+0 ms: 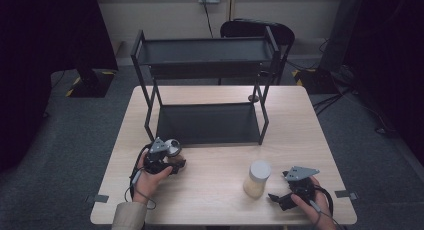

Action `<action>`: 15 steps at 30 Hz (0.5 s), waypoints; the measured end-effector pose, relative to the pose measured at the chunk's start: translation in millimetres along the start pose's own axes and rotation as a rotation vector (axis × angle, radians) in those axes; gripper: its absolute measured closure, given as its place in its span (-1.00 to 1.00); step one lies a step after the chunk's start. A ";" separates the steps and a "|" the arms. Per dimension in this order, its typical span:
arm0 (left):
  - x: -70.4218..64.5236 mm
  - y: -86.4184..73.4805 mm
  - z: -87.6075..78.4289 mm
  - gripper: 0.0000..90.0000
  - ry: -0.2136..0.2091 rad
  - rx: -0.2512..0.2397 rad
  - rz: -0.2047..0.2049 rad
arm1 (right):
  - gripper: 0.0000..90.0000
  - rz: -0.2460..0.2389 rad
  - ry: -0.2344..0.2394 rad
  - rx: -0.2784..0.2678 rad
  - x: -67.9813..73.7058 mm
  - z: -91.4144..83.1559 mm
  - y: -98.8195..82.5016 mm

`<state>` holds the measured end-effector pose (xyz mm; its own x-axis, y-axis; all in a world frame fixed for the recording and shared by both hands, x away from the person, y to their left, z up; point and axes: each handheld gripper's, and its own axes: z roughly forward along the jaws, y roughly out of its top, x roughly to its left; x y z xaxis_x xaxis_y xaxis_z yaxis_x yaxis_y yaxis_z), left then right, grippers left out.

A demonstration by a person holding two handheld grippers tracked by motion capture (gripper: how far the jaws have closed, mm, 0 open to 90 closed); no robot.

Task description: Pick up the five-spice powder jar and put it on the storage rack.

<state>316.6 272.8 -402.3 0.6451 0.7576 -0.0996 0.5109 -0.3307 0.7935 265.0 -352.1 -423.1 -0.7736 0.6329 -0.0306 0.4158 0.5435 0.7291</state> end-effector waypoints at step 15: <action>10.6 41.9 -0.3 -0.33 -0.069 0.010 -0.035 | -1.00 0.000 0.000 0.000 0.0 0.0 0.0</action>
<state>344.6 267.2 -369.9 0.6640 0.7285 -0.1685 0.5392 -0.3104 0.7829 265.0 -352.1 -423.1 -0.7736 0.6329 -0.0305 0.4159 0.5434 0.7292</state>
